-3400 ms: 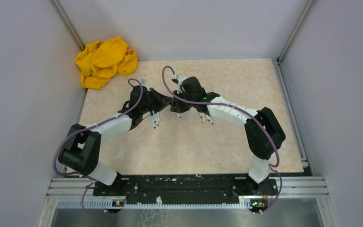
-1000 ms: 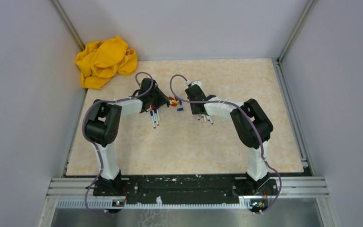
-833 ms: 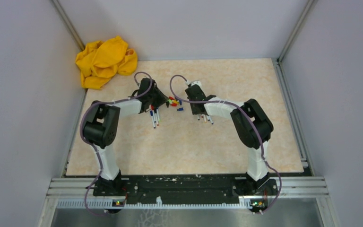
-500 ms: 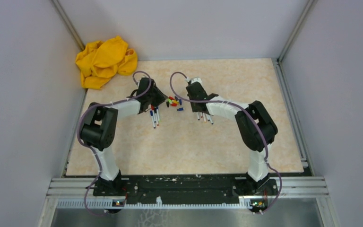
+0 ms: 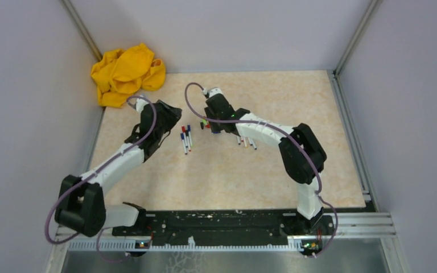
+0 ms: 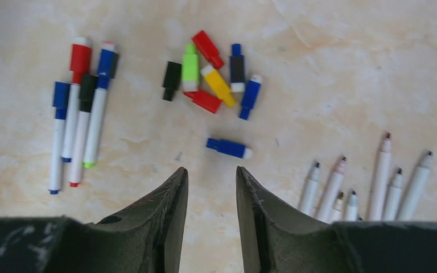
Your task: Open the pen caps
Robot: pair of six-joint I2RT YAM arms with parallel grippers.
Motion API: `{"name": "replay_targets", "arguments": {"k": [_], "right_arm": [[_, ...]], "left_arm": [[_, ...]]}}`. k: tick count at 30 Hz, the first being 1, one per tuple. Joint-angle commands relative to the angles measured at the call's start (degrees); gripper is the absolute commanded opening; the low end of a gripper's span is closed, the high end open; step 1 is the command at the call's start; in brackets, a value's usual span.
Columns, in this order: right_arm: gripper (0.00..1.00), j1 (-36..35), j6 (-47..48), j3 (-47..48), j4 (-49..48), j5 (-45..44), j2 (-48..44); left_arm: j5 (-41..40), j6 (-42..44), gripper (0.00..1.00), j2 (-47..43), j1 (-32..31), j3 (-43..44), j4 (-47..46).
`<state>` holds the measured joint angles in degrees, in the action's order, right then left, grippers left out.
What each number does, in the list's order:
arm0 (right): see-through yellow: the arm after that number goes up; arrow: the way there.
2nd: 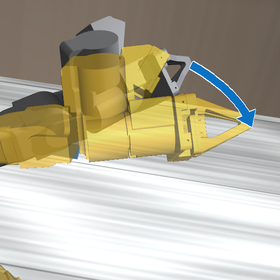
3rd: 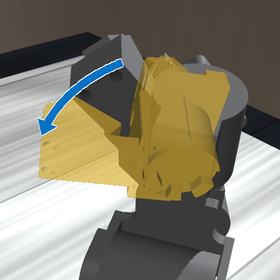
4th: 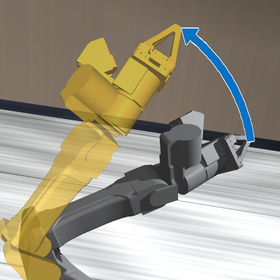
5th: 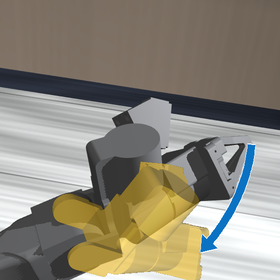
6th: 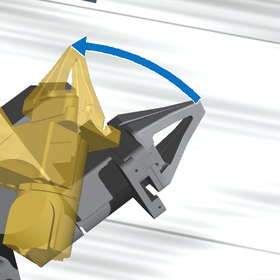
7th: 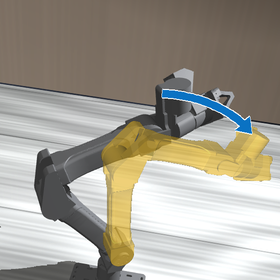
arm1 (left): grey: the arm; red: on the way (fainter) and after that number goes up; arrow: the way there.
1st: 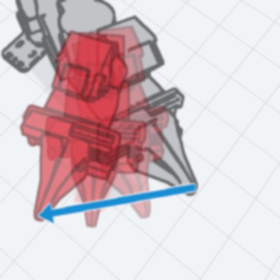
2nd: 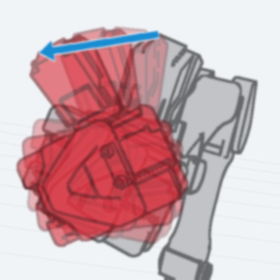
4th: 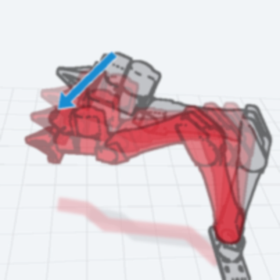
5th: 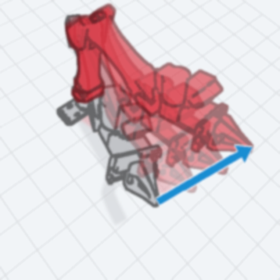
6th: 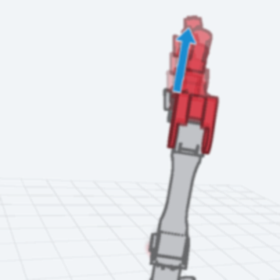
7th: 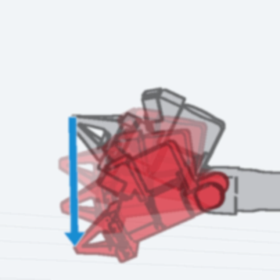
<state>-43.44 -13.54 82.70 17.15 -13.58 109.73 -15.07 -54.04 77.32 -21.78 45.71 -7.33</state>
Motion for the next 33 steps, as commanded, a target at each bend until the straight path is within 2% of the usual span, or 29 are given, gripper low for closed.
{"name": "replay_targets", "arguments": {"k": [1, 6, 11, 23, 33], "right_arm": [[0.37, -2.3, -2.0, 6.2, 1.5, 3.5, 5.0], [0.37, -5.1, -3.3, 14.8, 4.9, 4.5, 11.6], [0.38, -6.8, -4.6, 21.4, 8.1, 4.3, 16.9], [0.38, -8.3, -5.2, 32.4, 14.1, 4.5, 24.5], [0.38, -8.4, -5.6, 34.6, 15.3, 3.7, 27.2]], "left_arm": [[-8.8, 0.1, 0.57, -10.5, -0.3, -3.5, 0.3], [-12.9, -0.2, 0.61, -21.7, -0.4, -6.4, 1.7], [-14.6, -0.7, 0.61, -28.5, -0.4, -7.8, 2.9], [-15.4, -0.4, 0.61, -33.3, -0.4, -7.6, 4.7], [-15.2, -0.1, 0.61, -34.7, -0.4, -7.9, 4.7]]}}
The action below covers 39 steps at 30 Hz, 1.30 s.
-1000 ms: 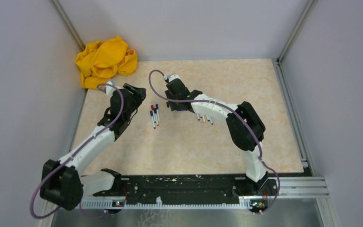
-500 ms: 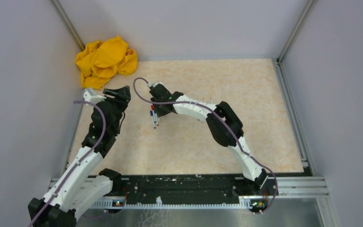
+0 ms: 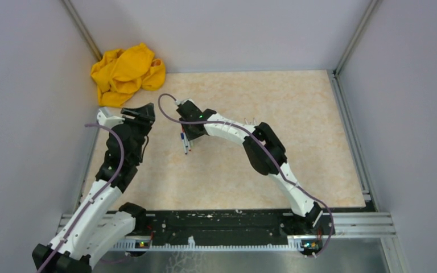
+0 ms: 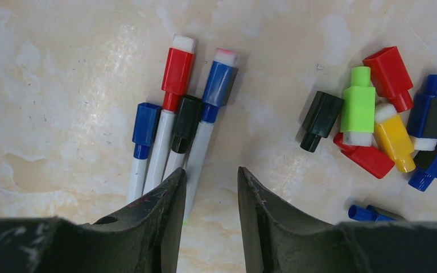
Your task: Open the pen caps
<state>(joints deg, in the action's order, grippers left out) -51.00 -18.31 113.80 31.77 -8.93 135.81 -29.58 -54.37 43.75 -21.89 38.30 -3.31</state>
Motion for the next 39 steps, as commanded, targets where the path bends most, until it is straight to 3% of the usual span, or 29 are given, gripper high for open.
{"name": "replay_targets", "arguments": {"k": [1, 11, 12, 15, 17, 26, 32, 39], "right_arm": [[0.38, -0.8, -0.8, 3.4, 0.7, -1.0, 1.4], [0.36, -1.3, -0.2, 3.4, 2.3, -2.4, 3.3], [0.33, -1.4, -0.1, 3.2, 2.5, -2.7, 3.5], [0.09, -1.4, -0.3, 0.9, 2.1, -3.4, 2.7], [0.02, -1.4, -0.5, -2.1, 0.9, -4.5, 0.9], [0.00, 1.7, -1.3, -21.5, -13.5, 0.1, -17.2], [0.00, 4.3, -1.1, -29.1, -18.6, 6.7, -26.4], [0.00, 7.8, -1.8, -35.5, -23.1, 13.2, -32.2]], "left_arm": [[-0.7, 0.1, 0.61, -1.2, -0.3, -0.5, 0.6], [-1.7, 0.1, 0.61, -1.9, -0.2, -1.1, 0.6], [-2.0, 0.1, 0.61, -1.8, -0.2, -1.2, 0.6], [-3.2, 0.0, 0.63, -1.1, -0.3, -1.3, 1.0], [-3.7, -0.5, 0.64, -0.5, -0.2, -1.2, 1.5], [-0.9, -3.3, 0.70, 6.0, -0.2, -1.0, 0.7], [9.5, -4.5, 0.72, 16.5, -0.2, -0.4, -5.7], [27.3, -5.2, 0.71, 32.2, -0.1, 4.2, -11.9]]}}
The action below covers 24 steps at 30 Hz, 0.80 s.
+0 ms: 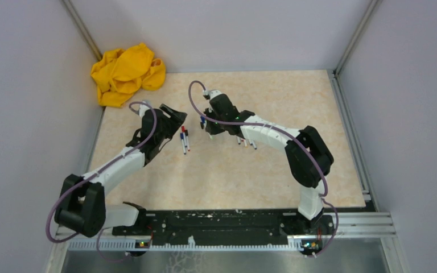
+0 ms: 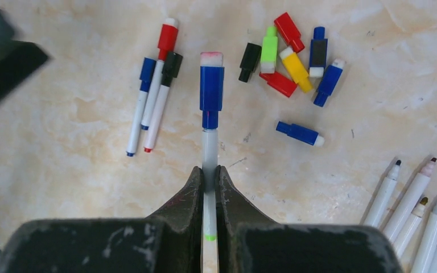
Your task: Open the pen caps
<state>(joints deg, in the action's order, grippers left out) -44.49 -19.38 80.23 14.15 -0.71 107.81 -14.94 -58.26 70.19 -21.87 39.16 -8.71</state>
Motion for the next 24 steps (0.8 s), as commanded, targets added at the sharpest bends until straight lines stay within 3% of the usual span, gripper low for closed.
{"name": "replay_targets", "arguments": {"k": [1, 6, 15, 24], "right_arm": [[0.00, 1.6, -0.8, -2.4, -5.7, 5.6, -4.8], [0.00, 2.6, -0.7, -2.9, -6.0, 8.9, -5.5], [0.00, 2.7, -0.4, -3.0, -5.6, 11.5, -5.8], [0.00, 2.7, -0.1, -3.4, -4.7, 11.8, -5.9]], "left_arm": [[15.3, -1.7, 0.71, 7.7, -0.1, 4.0, -7.4], [24.3, -4.8, 0.71, 15.3, -0.1, 6.0, -11.7], [27.0, -7.5, 0.68, 20.5, -0.4, 7.6, -15.2], [29.5, -8.0, 0.39, 23.8, -0.4, 7.3, -19.9]]}}
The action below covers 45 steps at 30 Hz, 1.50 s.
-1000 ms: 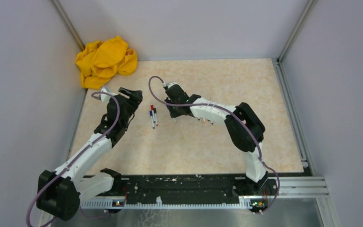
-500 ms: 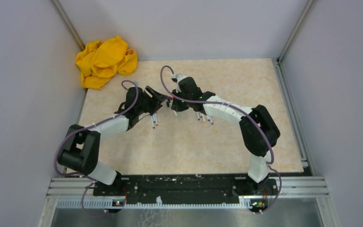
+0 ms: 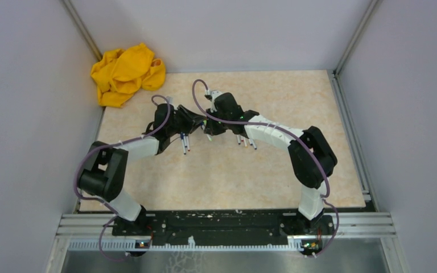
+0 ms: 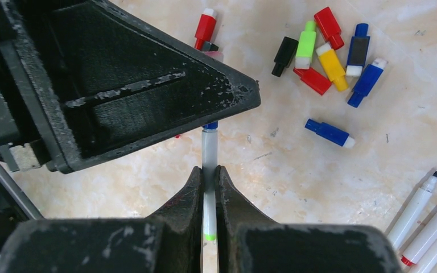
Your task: Open the pen caps
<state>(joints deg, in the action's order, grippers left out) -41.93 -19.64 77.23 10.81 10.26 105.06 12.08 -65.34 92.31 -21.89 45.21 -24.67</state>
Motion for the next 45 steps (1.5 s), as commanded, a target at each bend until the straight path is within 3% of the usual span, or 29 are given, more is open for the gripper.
{"name": "replay_targets", "arguments": {"k": [1, 3, 5, 6, 9, 11, 13, 16, 20, 25, 31, 37, 45], "right_arm": [[0.00, 0.2, 0.1, -0.4, -1.3, 0.8, -3.3], [0.00, 0.2, 0.3, -0.4, -1.0, 0.7, -3.4], [0.00, 0.3, 0.4, -0.9, -1.1, 0.4, -3.9], [0.00, 0.5, 0.4, -1.4, -1.5, 0.4, -4.3], [0.02, 0.5, 0.6, -2.3, -2.9, 0.9, -5.0], [0.12, 0.4, 0.6, -2.0, -2.9, 1.3, -4.2], [0.16, 0.5, 0.6, -1.2, -2.9, 1.5, -3.3], [0.17, 0.4, 0.6, -0.1, -2.7, 1.6, -1.9], [0.16, 0.4, 0.7, 1.5, -2.2, 1.6, -0.1], [0.00, 0.4, 0.9, 2.2, -2.1, 1.1, 0.9], [0.00, 0.4, 1.9, 1.0, 0.0, 0.0, 0.5], [0.00, 0.9, 1.5, -12.8, -4.8, -0.2, -6.3], [0.00, 1.8, 2.2, -13.7, -3.4, -4.9, -8.5]], "left_arm": [[2.9, -0.8, 0.38, 1.9, -0.3, 1.3, -4.1], [3.3, -0.4, 0.26, 2.1, -0.3, 1.4, -4.5], [3.5, 0.2, 0.03, 2.0, -0.3, 1.5, -4.5], [3.5, 0.4, 0.00, 1.9, -0.3, 1.4, -4.8], [3.5, 0.4, 0.00, 1.5, -0.3, 1.3, -5.1], [3.8, -0.1, 0.00, 1.6, -0.4, 1.2, -5.7], [4.4, -0.2, 0.00, 1.7, -0.5, 1.4, -6.0], [5.0, -0.2, 0.00, 1.6, -0.5, 1.5, -6.2], [5.9, -0.3, 0.00, 1.8, -0.5, 1.7, -6.7], [6.0, 0.2, 0.00, 2.1, -0.5, 2.4, -6.1], [3.5, 1.5, 0.00, 5.2, 0.1, 4.9, -4.4], [3.5, 2.3, 0.00, 12.4, 4.3, 11.5, -2.2], [0.9, 6.9, 0.00, 15.7, 5.0, 16.3, 4.3]]}}
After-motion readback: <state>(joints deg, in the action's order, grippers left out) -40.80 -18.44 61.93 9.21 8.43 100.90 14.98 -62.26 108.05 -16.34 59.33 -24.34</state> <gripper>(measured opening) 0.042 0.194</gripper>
